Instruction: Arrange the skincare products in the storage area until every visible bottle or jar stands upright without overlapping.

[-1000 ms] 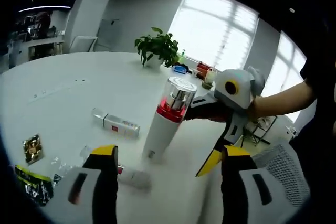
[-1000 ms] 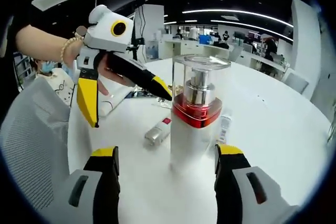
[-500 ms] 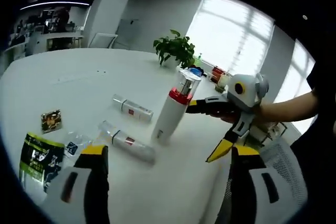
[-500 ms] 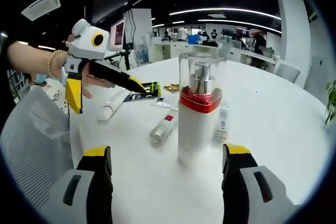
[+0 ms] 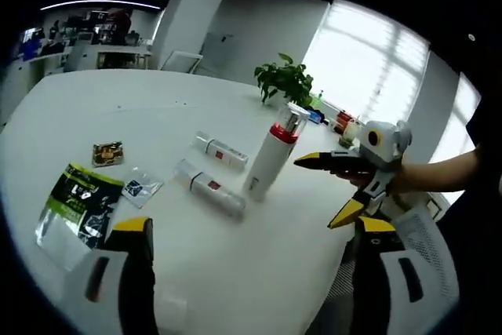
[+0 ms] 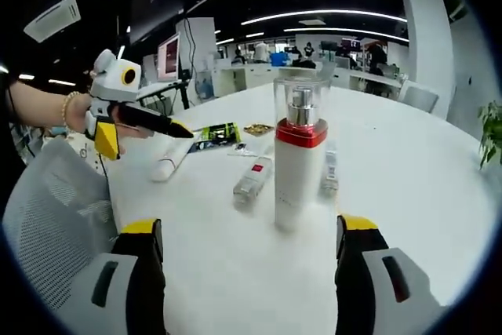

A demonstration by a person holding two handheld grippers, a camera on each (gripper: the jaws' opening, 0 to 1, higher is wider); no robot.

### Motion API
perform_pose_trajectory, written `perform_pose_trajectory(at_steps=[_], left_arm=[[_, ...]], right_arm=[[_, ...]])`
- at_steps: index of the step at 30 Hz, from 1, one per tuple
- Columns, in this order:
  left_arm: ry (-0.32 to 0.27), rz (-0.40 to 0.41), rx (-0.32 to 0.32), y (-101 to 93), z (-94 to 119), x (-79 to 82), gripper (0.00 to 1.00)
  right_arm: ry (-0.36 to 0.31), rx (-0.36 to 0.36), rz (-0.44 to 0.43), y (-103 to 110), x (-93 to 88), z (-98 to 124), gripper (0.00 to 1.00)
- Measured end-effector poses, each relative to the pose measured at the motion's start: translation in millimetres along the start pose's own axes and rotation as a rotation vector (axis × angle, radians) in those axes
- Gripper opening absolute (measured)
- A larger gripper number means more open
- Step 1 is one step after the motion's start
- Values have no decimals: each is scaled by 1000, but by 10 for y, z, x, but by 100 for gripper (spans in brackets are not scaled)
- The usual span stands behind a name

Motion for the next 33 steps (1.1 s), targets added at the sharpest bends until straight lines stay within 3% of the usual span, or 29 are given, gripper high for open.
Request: perform_pose_trajectory(at_steps=[9, 22, 33], left_arm=[[-21, 34, 67, -46, 264, -166, 99], [-68, 109, 179, 38, 731, -409, 98], [-72, 95, 235, 7, 862, -390, 97]], right_arm=[[-9, -6, -15, 146, -41, 53, 91], [3, -5, -37, 331, -95, 145, 90], [-32, -9, -62, 361, 11, 200, 90]])
Point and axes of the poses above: the point that each gripper's makers call its tool centre point, and the gripper's own axes: z roughly backward along the fingers, y roughly to its left, x roughly out of its top, the point moved 10 cm from there along z, roughly backward along the fingers, and after that the axes turned 4 degrees about -x, right-handed, at the moved point
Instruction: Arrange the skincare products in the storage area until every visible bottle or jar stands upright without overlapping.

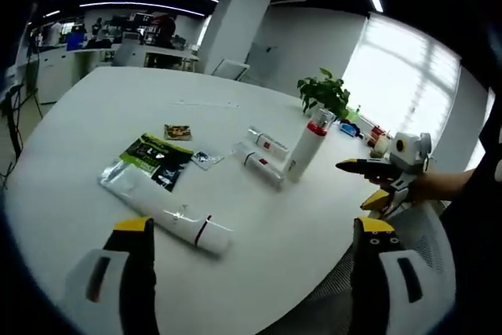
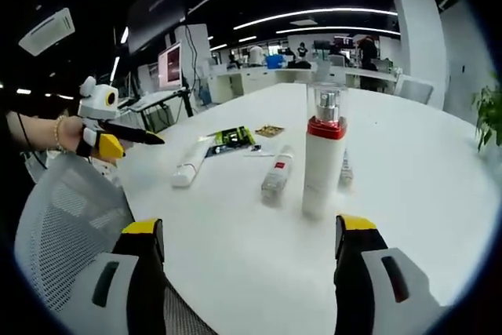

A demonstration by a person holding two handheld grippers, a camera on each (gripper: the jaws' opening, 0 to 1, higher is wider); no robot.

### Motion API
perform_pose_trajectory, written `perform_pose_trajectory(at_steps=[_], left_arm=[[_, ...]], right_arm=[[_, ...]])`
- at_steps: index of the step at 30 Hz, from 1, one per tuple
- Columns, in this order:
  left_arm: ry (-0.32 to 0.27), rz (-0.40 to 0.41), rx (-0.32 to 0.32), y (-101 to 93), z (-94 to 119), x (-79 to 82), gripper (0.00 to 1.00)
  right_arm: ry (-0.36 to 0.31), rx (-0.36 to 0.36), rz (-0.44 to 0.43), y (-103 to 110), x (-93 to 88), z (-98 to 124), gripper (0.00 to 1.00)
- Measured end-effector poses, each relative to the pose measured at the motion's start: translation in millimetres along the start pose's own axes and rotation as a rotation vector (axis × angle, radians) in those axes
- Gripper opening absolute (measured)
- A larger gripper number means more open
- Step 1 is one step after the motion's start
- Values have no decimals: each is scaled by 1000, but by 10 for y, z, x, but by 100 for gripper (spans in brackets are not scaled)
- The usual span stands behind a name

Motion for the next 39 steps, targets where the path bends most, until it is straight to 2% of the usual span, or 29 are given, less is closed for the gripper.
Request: perform_pose_trajectory(at_steps=[13, 18, 21, 22, 25, 29, 36, 39], left_arm=[[18, 8, 13, -2, -27, -7, 97], [14, 66, 39, 23, -65, 2, 97], [25, 100, 92, 110, -94, 13, 96], [40, 139, 133, 153, -105, 14, 97], [51, 170, 166, 206, -154, 36, 98], [101, 215, 204, 241, -235, 53, 97], [109, 230, 295, 334, -370, 107, 96], [116, 211, 347, 372, -406, 118, 89]], right_arm=[[7, -2, 15, 48, -28, -15, 88], [10, -1, 18, 45, -42, -18, 88], [12, -5, 12, 40, -53, -14, 88], [14, -5, 12, 34, -59, -11, 87], [14, -5, 13, 33, -60, -11, 87], [19, -3, 17, 37, -66, -18, 87], [28, 1, 22, 43, -72, -25, 86], [27, -3, 19, 39, -72, -23, 86]])
Point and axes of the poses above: the point that each gripper's makers call its tool centre point, and the gripper's own axes: z roughly backward along the fingers, y roughly to its left, x roughly out of its top, the point moved 10 cm from there along z, roughly backward along the fingers, and after that the axes turned 4 degrees about -x, right-handed, at the moved point
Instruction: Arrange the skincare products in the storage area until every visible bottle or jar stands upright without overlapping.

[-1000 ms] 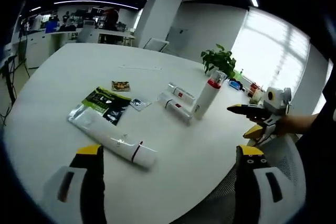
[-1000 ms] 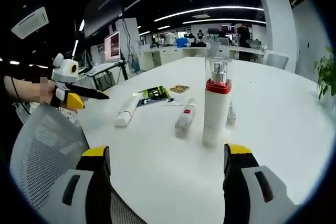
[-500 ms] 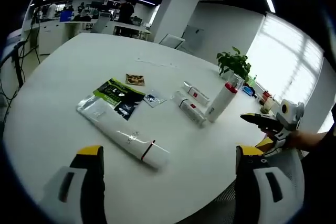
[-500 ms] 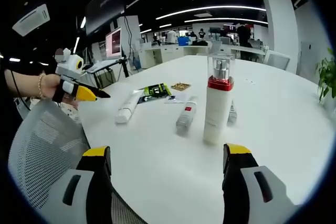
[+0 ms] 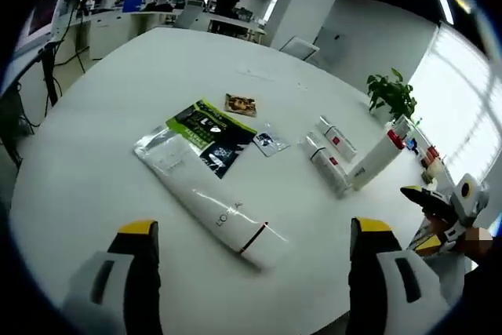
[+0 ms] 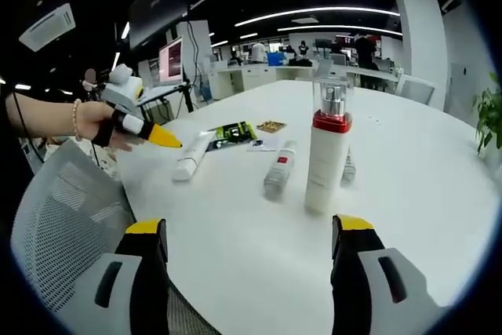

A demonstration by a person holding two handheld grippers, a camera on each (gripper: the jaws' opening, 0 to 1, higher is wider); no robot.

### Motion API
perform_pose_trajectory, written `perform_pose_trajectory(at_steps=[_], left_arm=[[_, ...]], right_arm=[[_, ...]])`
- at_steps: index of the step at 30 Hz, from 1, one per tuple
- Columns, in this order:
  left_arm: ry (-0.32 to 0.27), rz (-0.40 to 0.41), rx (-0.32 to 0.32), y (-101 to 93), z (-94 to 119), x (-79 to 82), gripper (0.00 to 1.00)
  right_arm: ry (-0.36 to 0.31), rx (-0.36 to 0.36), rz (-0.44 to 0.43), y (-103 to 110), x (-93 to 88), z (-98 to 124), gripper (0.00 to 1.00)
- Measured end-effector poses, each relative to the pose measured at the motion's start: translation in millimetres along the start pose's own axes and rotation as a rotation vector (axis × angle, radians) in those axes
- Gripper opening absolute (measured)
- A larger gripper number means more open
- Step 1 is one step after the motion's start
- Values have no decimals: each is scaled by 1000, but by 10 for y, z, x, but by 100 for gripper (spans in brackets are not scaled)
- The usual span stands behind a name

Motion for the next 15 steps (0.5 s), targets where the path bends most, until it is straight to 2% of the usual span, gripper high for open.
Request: perform_pose_trajectory(at_steps=[5, 7, 12, 15], left_arm=[[12, 35, 63, 64, -147, 51, 85], [20, 54, 94, 74, -168, 68, 79], [-2, 97, 192, 86, -220, 109, 68], [-4, 108, 214, 96, -268, 129, 62]], right_arm=[[-4, -7, -8, -8, -1, 5, 85], [0, -11, -4, -14, -3, 5, 85], [5, -16, 9, -11, -5, 8, 85], [7, -16, 11, -9, -5, 4, 85]])
Point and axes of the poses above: the point that each gripper's makers call its tool centre point, and the gripper's own axes: z roughly backward along the fingers, y roughly to its left, x roughly out of its top, the point moved 10 cm from there along z, roughly backward along the fingers, and after that the axes turned 4 degrees about -x, right-handed, at the moved point
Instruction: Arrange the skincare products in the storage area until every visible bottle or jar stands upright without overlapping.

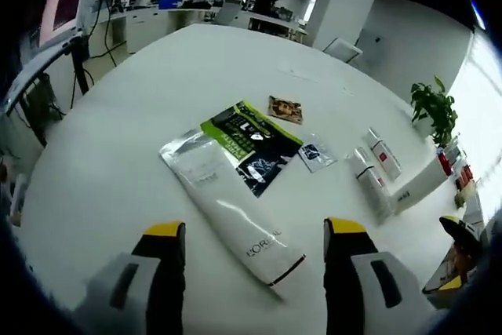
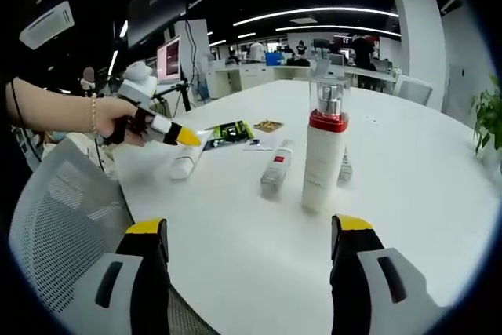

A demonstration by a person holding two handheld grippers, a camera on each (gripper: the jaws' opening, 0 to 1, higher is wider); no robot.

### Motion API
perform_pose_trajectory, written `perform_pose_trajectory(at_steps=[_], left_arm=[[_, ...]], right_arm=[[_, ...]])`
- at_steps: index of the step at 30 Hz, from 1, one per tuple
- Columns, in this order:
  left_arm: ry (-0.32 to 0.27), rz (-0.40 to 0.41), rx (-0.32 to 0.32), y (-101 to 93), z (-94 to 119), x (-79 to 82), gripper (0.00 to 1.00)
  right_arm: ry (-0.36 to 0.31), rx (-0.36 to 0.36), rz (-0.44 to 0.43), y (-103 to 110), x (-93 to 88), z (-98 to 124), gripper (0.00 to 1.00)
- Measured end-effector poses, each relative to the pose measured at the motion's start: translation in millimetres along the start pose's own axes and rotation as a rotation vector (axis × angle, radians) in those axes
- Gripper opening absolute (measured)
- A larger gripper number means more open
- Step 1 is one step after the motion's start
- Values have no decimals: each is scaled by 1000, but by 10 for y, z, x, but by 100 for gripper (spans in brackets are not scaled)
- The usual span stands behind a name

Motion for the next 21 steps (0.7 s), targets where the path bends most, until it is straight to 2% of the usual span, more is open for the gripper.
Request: perform_pose_trajectory(at_steps=[4, 9, 13, 16, 21], left_arm=[[7, -5, 41, -27, -96, 38, 57], [48, -59, 140, -15, -142, 24, 48], [58, -55, 158, -18, -229, 103, 45], [92, -106, 203, 2, -212, 87, 42], [94, -130, 190, -41, -303, 144, 39]], right_arm=[[4, 0, -1, -2, -5, -5, 85], [9, -1, -11, -8, -12, -10, 84], [14, 1, -13, -7, -19, -19, 84], [18, 2, -17, -14, -29, -22, 84], [21, 1, -24, -13, -33, -19, 83]])
Point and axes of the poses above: the point that each gripper's makers call its tool centre point, and the gripper's own axes: z roughly backward along the fingers, y roughly to its left, x roughly out of its top, the point moved 10 cm from there along z, roughly backward along the fingers, and after that the axes turned 4 degrees about -x, right-handed, at the moved point
